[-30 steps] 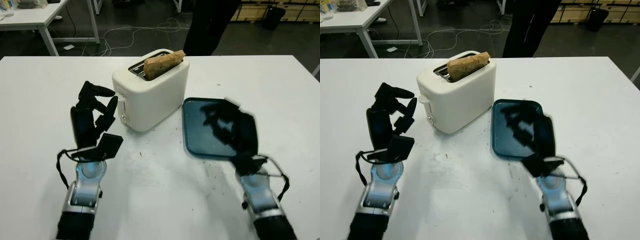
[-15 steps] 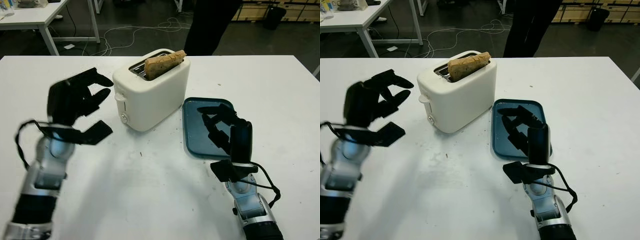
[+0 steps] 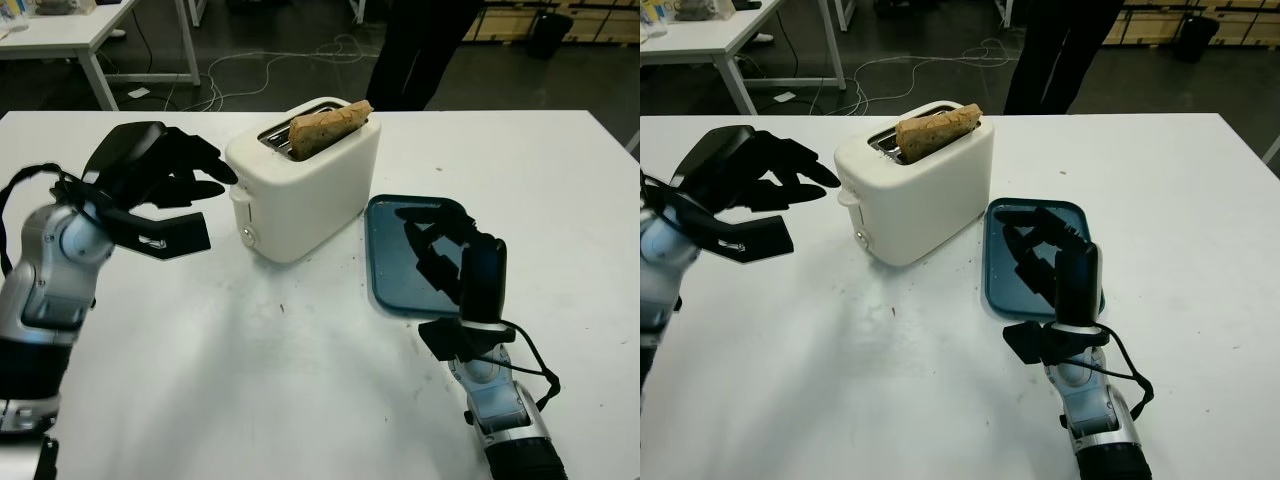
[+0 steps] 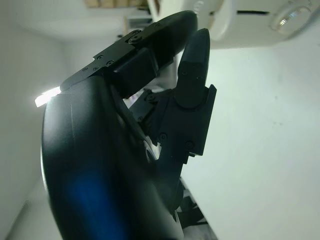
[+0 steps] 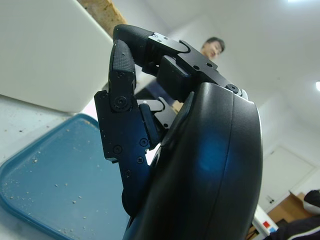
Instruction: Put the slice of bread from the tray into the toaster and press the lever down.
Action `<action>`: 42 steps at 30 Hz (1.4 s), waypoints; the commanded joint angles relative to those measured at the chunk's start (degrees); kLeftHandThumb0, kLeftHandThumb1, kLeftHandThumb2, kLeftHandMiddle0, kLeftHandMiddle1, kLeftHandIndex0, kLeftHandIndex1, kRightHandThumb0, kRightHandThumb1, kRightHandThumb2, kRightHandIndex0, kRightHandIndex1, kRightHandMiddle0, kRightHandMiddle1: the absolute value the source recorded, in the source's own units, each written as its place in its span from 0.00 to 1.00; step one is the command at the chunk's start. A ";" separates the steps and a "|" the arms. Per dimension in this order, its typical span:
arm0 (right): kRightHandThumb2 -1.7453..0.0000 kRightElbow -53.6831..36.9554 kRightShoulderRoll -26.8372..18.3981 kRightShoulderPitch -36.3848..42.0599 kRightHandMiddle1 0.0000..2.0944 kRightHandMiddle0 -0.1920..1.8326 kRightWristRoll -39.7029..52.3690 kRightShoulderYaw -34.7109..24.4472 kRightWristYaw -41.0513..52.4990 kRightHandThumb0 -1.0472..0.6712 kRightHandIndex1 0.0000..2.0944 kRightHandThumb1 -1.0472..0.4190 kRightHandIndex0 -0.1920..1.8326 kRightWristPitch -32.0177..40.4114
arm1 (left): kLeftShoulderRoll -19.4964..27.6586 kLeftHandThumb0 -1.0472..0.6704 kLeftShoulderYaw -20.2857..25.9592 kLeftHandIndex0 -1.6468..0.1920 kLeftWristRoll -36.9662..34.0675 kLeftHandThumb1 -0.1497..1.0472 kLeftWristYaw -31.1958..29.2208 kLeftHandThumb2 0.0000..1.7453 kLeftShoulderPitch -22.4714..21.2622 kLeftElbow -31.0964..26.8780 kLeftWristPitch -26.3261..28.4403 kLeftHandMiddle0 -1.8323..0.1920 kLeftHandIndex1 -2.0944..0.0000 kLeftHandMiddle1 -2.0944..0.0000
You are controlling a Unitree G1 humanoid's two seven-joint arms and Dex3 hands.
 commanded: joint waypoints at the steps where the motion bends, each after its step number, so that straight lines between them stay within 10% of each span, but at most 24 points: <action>1: 0.84 -0.43 0.09 -0.67 0.29 0.59 -0.42 -0.46 -0.62 0.40 0.62 0.09 0.55 -0.68 | 1.46 0.51 -1.02 0.34 -1.38 0.89 -3.17 0.05 -2.97 1.11 0.41 0.40 1.00 0.26; 22: 0.85 0.17 0.01 -0.40 0.27 0.59 0.85 -1.21 -0.45 0.40 0.58 0.09 0.56 -2.60 | 2.68 0.51 -5.24 0.40 -0.02 0.87 -7.07 0.18 -7.31 6.07 -0.65 0.46 1.00 0.54; 31: 0.85 0.09 0.23 -0.19 0.28 0.58 0.49 -1.45 -0.54 0.40 0.63 0.09 0.55 -2.68 | 2.57 0.52 -4.95 0.37 -0.71 0.88 -7.74 0.17 -6.04 5.31 0.35 0.49 0.99 0.47; 42: 0.86 0.71 0.24 -0.22 0.29 0.58 0.83 -1.62 -0.51 0.41 0.65 0.09 0.54 -3.70 | 3.03 0.50 -6.87 0.36 0.42 0.86 -7.84 0.21 -5.88 8.15 -2.02 0.54 1.00 0.72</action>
